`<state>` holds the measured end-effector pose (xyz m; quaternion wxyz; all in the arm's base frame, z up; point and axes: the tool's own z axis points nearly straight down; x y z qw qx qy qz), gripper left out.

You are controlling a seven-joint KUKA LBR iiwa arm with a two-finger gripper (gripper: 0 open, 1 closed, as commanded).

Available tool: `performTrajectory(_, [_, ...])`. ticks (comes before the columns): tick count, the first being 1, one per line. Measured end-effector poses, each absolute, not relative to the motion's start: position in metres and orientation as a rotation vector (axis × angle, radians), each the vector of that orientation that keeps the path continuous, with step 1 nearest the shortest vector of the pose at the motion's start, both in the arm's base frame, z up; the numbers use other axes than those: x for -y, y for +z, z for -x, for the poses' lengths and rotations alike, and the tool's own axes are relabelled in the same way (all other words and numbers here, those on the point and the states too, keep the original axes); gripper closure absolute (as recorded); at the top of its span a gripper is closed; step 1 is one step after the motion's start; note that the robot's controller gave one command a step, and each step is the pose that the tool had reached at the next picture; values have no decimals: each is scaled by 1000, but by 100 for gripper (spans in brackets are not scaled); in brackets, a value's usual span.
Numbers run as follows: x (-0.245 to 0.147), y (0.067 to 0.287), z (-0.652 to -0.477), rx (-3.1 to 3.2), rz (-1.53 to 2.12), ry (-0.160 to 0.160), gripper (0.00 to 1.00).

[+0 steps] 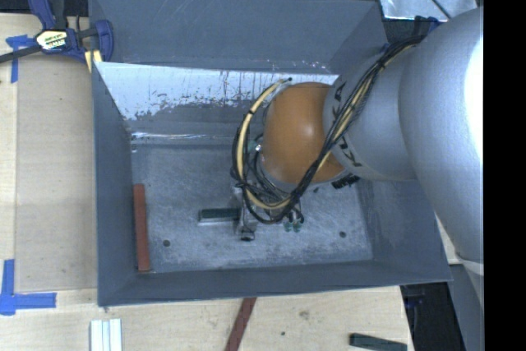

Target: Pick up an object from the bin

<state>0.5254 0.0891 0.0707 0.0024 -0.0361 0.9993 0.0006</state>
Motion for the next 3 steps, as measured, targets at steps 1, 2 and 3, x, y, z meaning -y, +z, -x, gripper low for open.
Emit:
performTrajectory(1, [-111, 186, -538, -3135, 146, 1, 100])
performTrajectory(2, [-111, 186, -538, -3135, 147, 0, 100])
performTrajectory(3, [-110, 231, -533, -3135, 155, 0, 100])
